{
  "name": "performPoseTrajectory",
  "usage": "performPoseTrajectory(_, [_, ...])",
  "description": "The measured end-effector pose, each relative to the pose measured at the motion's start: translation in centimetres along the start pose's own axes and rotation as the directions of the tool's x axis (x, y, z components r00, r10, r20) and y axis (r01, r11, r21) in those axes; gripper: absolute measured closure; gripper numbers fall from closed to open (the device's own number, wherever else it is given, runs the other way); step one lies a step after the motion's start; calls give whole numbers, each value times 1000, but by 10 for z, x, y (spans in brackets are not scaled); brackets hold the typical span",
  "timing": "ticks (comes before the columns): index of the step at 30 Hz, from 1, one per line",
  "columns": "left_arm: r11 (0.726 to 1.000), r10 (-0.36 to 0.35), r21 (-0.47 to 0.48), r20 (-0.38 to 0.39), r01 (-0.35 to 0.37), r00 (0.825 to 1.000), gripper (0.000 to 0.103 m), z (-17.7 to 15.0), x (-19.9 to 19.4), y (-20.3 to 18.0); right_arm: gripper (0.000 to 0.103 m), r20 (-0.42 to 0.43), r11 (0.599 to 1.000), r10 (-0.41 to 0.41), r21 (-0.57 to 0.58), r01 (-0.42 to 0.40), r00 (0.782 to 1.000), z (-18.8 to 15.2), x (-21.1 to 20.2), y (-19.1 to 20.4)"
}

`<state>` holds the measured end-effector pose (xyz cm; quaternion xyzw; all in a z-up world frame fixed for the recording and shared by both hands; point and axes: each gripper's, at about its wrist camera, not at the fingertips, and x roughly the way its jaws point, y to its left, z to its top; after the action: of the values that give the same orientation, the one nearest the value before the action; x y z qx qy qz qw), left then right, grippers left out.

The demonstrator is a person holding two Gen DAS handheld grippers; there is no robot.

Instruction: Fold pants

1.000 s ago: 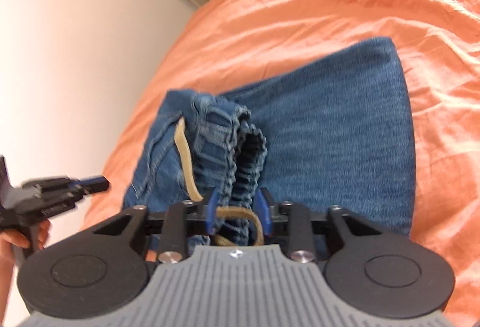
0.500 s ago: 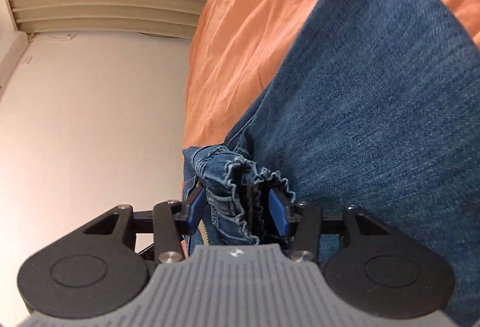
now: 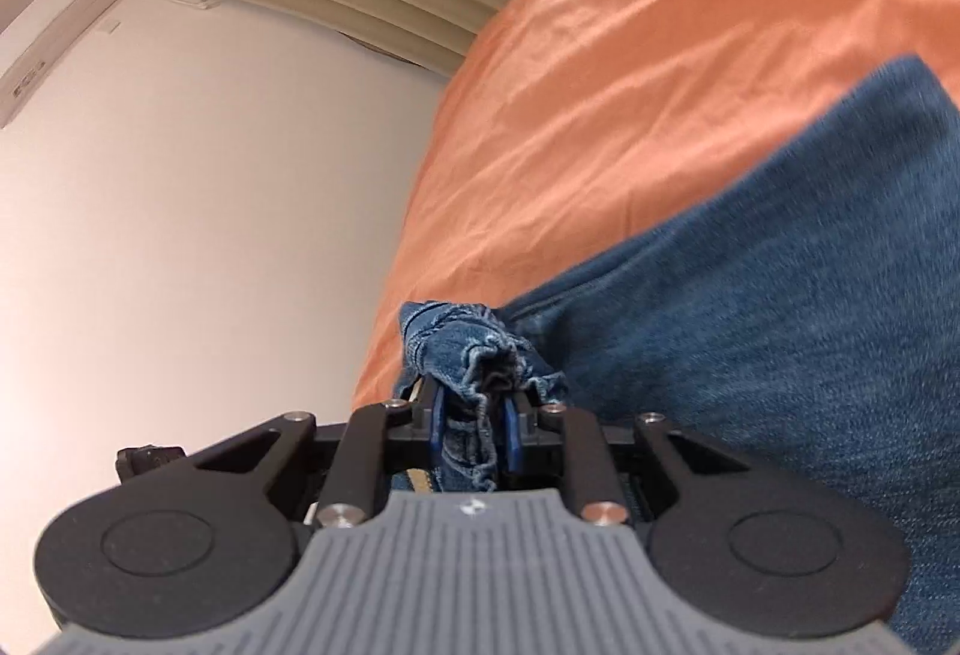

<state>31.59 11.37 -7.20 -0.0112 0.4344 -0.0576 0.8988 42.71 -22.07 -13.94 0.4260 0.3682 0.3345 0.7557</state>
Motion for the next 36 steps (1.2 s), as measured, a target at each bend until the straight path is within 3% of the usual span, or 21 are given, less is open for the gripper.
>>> performPoseTrajectory(3, [1000,-21,12,43,20,999,77,7,-13,-11,88,74,996,47,-73,-42,996,11,-32,34])
performPoseTrajectory(6, [998,-61,20,69,59,996,77,16,-20,-25,88,155,991,17,-137,4,988,24,-67,53])
performPoseTrajectory(9, [997,-70,44,65,67,995,77,22,-15,-46,88,187,987,-130,-73,146,974,36,-95,30])
performPoseTrajectory(12, [994,-79,73,36,76,996,77,22,-1,-68,89,147,940,-337,-2,341,930,36,-98,-15])
performPoseTrajectory(13, [993,-74,89,26,71,997,77,21,4,-75,89,134,929,-369,9,371,920,32,-93,-29])
performPoseTrajectory(17, [992,-55,115,-17,56,998,77,19,21,-91,89,132,924,-382,24,383,915,25,-90,-50])
performPoseTrajectory(20, [992,-53,111,-8,53,999,77,18,19,-95,89,168,964,-261,-8,266,951,24,-104,-34])
performPoseTrajectory(21, [992,-53,113,-3,53,999,77,18,17,-96,89,175,968,-246,-7,251,953,24,-107,-31])
performPoseTrajectory(25, [992,-33,121,-18,35,999,77,19,20,-98,89,151,922,-384,14,386,911,27,-86,-53])
performPoseTrajectory(32, [989,-6,147,-43,13,999,77,10,13,-96,85,148,885,-458,-16,465,877,19,-84,-66])
performPoseTrajectory(36, [985,12,172,-46,-4,999,77,1,1,-89,68,190,838,-513,-101,536,837,11,-95,-39])
